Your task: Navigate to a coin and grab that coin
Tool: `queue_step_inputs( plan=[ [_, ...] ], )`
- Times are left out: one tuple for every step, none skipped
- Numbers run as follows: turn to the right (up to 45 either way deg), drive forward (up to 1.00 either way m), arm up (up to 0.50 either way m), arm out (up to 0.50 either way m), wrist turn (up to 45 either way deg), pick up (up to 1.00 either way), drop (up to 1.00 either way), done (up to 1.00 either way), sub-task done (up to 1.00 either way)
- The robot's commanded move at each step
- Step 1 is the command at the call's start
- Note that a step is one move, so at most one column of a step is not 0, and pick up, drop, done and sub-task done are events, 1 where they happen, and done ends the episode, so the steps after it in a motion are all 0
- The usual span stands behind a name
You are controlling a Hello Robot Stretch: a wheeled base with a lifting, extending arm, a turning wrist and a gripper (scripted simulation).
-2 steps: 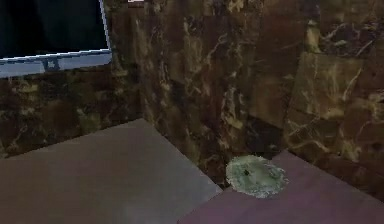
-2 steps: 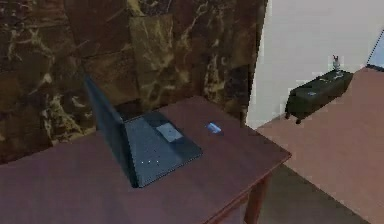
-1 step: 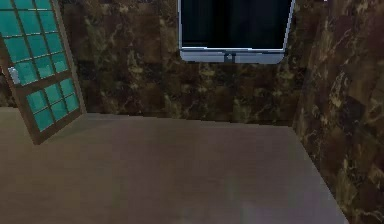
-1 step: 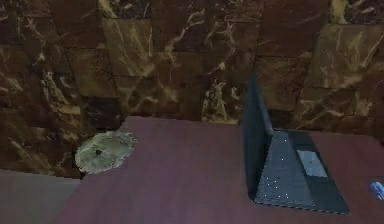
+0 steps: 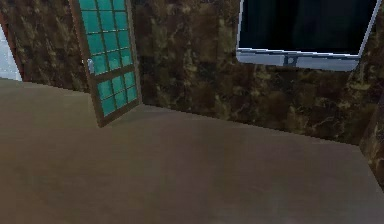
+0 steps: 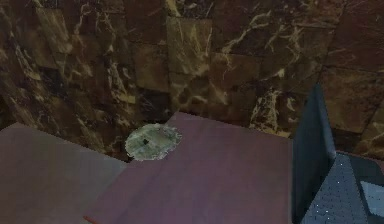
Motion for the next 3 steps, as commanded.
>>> queue_step_inputs(
  plan=[
    [0.0,0.00,0.50,0.00,0.0,0.00,0.00,0.00,0.00],
    [0.0,0.00,0.36,0.00,0.0,0.00,0.00,0.00,0.00],
    [0.0,0.00,0.00,0.38,0.0,0.00,0.00,0.00,0.00]
  ],
)
